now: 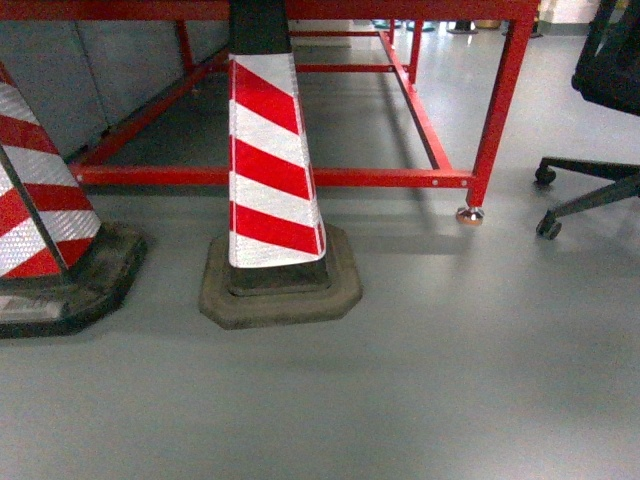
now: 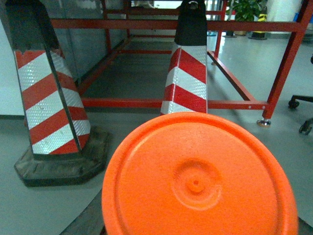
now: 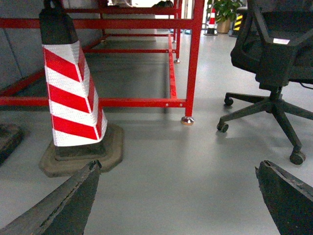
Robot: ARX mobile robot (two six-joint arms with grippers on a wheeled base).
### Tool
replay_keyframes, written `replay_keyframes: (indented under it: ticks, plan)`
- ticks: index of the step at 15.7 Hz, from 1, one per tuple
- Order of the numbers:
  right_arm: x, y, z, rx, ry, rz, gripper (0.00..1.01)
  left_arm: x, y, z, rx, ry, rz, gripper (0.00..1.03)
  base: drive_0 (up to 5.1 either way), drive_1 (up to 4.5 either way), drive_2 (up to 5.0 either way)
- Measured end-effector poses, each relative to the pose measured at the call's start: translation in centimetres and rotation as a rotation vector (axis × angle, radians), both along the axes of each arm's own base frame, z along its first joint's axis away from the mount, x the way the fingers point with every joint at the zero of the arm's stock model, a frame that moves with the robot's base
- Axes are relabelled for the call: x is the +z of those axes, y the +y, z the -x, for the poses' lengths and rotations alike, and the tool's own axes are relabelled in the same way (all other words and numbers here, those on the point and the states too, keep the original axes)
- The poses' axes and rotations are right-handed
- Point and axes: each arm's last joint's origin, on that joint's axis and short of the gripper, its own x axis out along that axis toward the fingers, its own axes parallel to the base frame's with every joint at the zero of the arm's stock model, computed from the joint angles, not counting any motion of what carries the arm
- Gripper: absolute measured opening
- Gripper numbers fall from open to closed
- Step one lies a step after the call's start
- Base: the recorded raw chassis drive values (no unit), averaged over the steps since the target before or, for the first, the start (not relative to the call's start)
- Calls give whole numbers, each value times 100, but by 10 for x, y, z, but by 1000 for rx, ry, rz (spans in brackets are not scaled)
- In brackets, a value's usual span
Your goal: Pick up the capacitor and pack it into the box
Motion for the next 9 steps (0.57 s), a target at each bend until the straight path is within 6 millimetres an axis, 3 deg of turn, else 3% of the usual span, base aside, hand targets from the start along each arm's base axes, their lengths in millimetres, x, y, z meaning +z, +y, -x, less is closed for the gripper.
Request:
replay_keyframes:
  ticks: [9]
  plan:
    - [0,0,0,0,-5,0,98,0,0,0,0,-2,0,44,297,225,-487]
